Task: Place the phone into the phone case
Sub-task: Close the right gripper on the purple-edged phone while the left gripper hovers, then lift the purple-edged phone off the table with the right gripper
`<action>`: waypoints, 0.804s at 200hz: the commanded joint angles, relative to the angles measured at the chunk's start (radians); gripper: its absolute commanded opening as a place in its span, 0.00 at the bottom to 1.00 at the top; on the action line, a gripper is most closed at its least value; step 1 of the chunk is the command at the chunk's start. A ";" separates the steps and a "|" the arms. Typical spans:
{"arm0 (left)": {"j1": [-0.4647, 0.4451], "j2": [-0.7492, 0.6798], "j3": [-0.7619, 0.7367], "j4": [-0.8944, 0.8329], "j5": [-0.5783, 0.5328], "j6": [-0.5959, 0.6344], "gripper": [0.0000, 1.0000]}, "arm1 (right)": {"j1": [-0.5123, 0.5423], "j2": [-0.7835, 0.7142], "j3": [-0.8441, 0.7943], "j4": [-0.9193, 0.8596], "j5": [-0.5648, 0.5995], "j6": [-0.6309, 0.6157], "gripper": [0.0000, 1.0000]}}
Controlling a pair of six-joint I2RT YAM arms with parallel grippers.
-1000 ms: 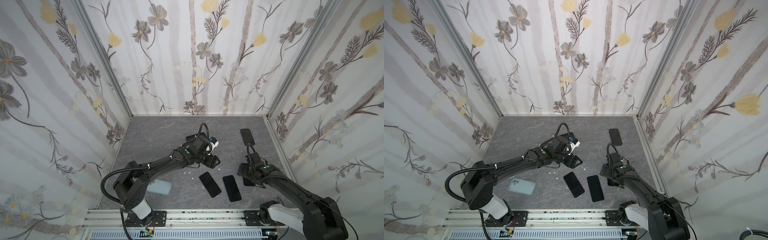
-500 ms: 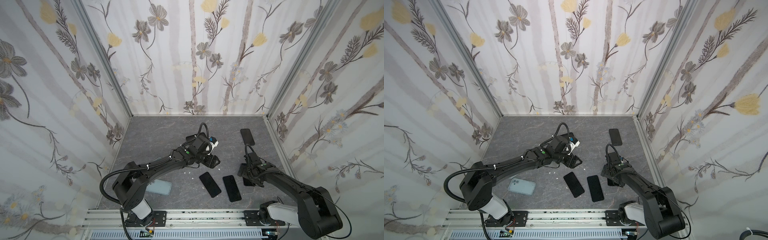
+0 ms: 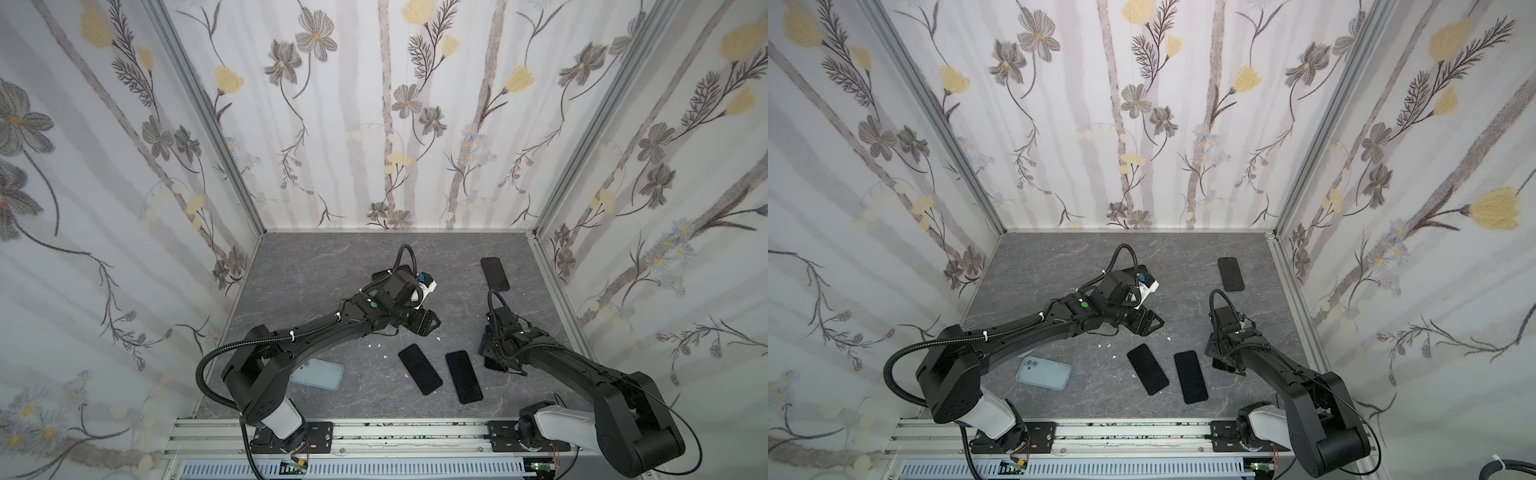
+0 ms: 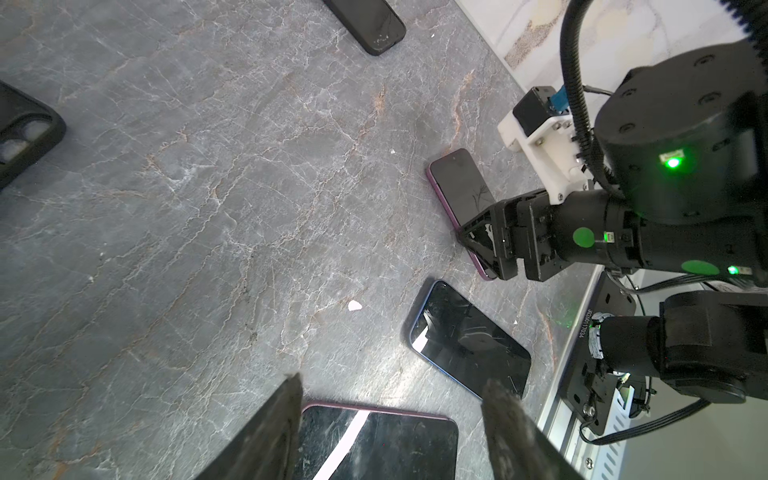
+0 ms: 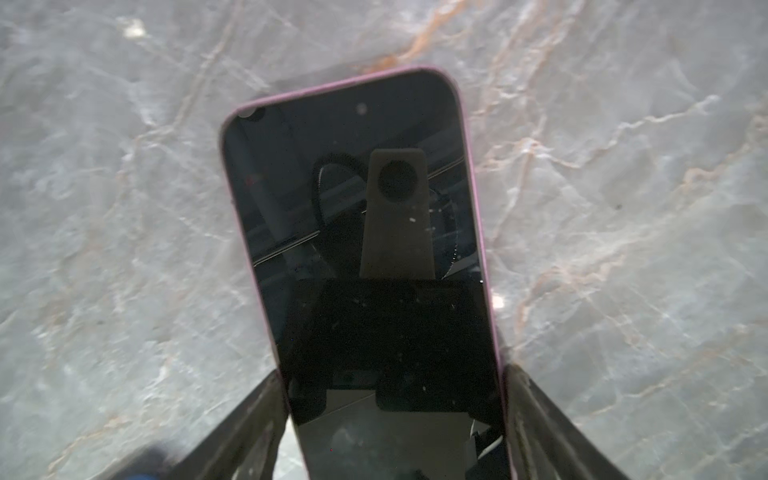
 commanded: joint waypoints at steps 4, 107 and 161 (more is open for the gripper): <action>0.000 -0.005 0.008 0.002 0.003 0.003 0.68 | 0.034 0.039 0.003 0.031 -0.159 0.010 0.83; 0.000 -0.017 0.006 -0.003 -0.012 0.012 0.69 | 0.062 0.042 -0.012 0.025 -0.199 0.041 0.81; 0.001 -0.012 0.003 0.003 -0.005 0.006 0.69 | 0.083 0.027 -0.015 0.038 -0.205 0.059 0.82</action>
